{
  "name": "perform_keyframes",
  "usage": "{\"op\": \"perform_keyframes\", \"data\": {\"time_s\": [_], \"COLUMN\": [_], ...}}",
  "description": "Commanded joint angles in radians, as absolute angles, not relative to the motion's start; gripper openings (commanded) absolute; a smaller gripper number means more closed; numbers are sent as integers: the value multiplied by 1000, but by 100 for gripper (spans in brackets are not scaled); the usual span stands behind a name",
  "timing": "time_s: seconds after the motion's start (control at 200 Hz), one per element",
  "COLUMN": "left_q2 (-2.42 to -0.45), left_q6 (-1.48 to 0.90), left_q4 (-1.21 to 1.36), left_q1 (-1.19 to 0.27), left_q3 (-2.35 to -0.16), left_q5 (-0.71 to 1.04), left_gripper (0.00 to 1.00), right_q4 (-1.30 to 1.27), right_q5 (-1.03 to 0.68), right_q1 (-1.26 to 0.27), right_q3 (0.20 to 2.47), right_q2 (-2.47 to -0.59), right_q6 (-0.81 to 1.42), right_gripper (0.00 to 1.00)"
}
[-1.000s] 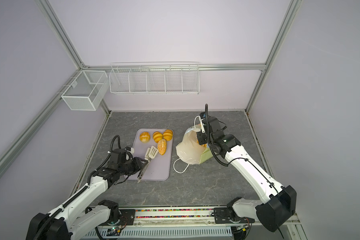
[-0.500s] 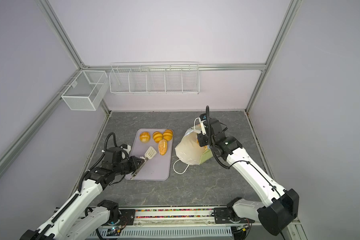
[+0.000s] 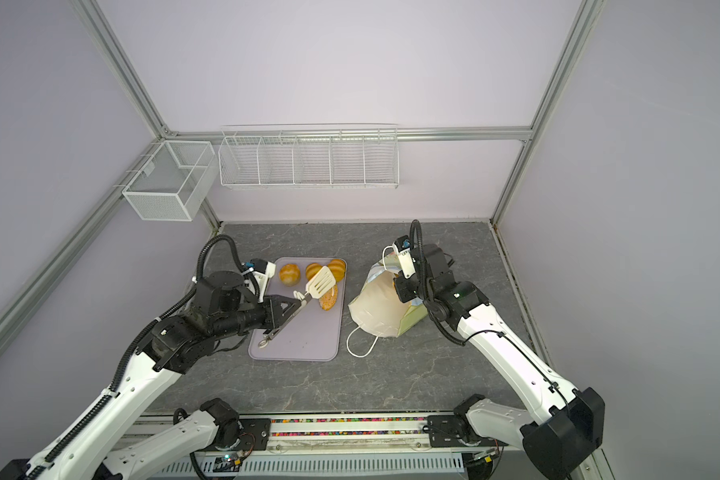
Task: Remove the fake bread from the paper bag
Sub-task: 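Raise the open tongs off the tray and swing toward the bag, then insert the tongs into the bag opening with the left gripper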
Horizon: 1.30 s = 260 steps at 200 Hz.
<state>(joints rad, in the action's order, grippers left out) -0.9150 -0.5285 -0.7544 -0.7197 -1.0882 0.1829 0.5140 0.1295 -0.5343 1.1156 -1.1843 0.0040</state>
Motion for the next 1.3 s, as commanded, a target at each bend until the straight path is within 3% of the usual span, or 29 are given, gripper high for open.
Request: {"op": "perform_keyframes", "data": {"time_s": [0.0,0.15,0.27,0.37,0.515,0.82,1.294], "left_q2": [-958,-1058,-1157,-1214,-1332,-1546,-1632], "left_q6": [-475,-474,-512,-633,-728,-750,-1129], "left_q4": [-825,-877,-854,-766,-619,-485,-249], "left_q1": [-861,-1077,-1158,-1159,-1143,-1120,-1097], "left_q3": [-1184,-1265,-1292,-1252,-1251,-1323,-1257], "left_q5": [66,-41,-96,-172,-138,-160,-147], "left_gripper": [10,10,10,11,15,25,38], "right_q4": [491,499,495,491,490,495,479], "right_q5": [98,98,88,83,71,96,110], "right_q1": [-537,-536,-537,-536,-537,-551,-555], "right_q3": [1102,1105,1094,1082,1078,1095,1101], "right_q2": [-1161,-1149,-1135,-1127,-1119,-1112,-1138], "right_q6": [-15,-22,-31,-29,-18,14,80], "right_gripper": [7,7,7,7,7,7,7]}}
